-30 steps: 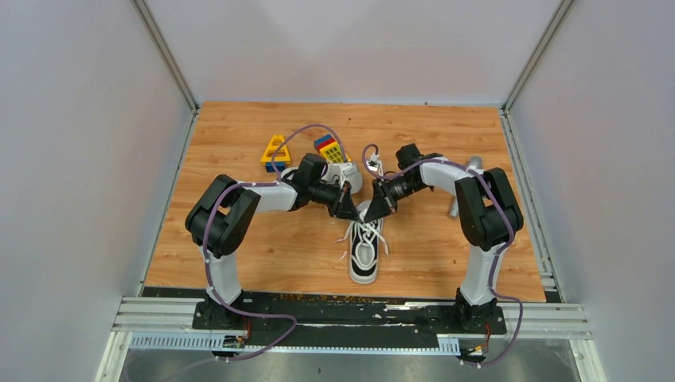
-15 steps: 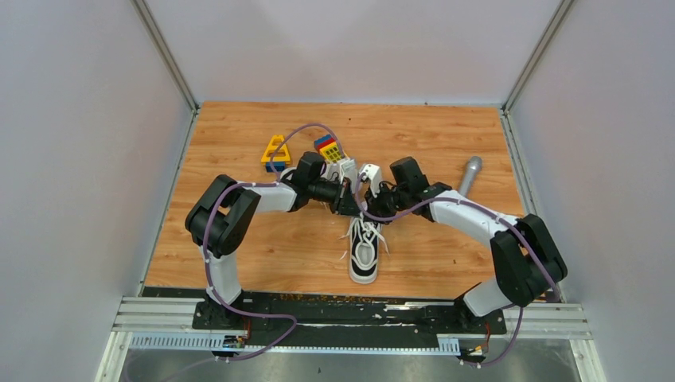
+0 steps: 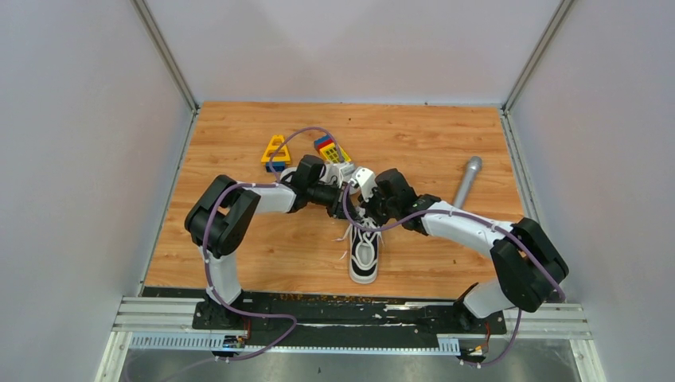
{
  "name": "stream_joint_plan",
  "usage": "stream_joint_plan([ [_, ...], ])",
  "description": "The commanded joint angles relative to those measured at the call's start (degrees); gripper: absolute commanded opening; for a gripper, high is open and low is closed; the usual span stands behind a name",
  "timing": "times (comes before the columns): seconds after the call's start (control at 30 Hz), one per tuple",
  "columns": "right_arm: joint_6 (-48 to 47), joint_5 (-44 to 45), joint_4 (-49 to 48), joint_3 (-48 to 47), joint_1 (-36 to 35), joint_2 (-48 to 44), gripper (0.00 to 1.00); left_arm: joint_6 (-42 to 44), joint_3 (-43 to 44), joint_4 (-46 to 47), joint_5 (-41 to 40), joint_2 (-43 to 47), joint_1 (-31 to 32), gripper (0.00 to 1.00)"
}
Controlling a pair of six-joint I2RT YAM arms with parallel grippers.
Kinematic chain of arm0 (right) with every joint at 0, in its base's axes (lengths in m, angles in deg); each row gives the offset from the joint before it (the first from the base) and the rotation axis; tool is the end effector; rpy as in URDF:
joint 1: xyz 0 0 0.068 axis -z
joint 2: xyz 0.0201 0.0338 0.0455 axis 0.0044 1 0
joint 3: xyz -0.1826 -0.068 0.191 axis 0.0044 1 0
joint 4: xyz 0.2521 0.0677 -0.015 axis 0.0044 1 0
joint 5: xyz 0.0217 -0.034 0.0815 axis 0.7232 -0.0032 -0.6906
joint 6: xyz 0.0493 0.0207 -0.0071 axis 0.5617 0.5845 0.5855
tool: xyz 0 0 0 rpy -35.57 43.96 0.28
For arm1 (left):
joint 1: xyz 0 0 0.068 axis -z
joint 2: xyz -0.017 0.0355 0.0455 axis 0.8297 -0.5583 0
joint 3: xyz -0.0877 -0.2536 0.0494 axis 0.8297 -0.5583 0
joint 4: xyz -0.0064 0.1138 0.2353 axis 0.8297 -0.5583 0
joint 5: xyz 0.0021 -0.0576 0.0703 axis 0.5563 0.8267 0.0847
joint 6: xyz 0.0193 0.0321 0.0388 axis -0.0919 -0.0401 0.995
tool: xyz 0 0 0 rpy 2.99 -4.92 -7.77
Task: Tie the shoes
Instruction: Cross the shoelace with the shoelace.
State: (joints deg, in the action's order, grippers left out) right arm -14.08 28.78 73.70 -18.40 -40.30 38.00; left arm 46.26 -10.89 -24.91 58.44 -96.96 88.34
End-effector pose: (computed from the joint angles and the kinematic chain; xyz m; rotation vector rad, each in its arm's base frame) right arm 0.2273 0.1969 0.1977 -1.1422 2.1268 0.3645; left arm 0.2980 -0.2227 0.1485 0.8651 2.1563 -1.5330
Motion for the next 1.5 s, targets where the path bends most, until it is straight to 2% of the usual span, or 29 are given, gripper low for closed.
stream_joint_plan([
  [0.0,-1.2,9.1,-3.8,-0.4,-0.2,0.8,0.0,3.6,-0.2,-2.1,-0.5,2.8,0.3,0.0],
  [0.13,-0.3,11.3,-3.9,-0.9,-0.3,1.8,0.0,1.8,-0.1,-0.8,-0.4,2.4,0.4,0.0],
  [0.3,1.8,13.4,-1.8,-2.3,-1.8,3.7,0.0,-4.6,-0.6,5.0,-1.2,1.3,0.5,0.0],
  [0.5,9.7,24.6,2.3,-5.2,-4.1,5.0,0.0,-9.1,-1.4,10.2,-1.5,-0.4,0.5,0.0],
  [0.67,13.2,21.6,10.0,-9.6,-4.0,5.5,0.0,-9.7,-1.1,11.2,-1.6,-1.5,0.7,0.0],
  [0.8,15.5,19.9,13.1,-11.2,-4.0,5.9,0.05,-10.0,-0.2,11.3,-1.8,-2.5,0.9,0.0],
  [0.93,15.5,17.6,14.3,-11.5,-3.8,6.5,0.13,-10.4,0.5,11.5,-1.9,-3.5,1.0,0.0],
  [1.13,15.8,14.8,15.6,-11.1,-3.6,6.0,0.18,-11.4,0.6,12.2,-2.1,-4.2,1.0,0.0],
  [1.2,15.9,13.9,16.1,-11.1,-3.5,5.7,0.24,-11.6,0.6,12.6,-2.1,-4.4,1.0,0.0],
  [1.47,15.7,10.5,18.2,-13.1,-1.8,4.6,0.33,-12.0,0.8,12.8,-2.0,-4.8,1.0,0.0],
])
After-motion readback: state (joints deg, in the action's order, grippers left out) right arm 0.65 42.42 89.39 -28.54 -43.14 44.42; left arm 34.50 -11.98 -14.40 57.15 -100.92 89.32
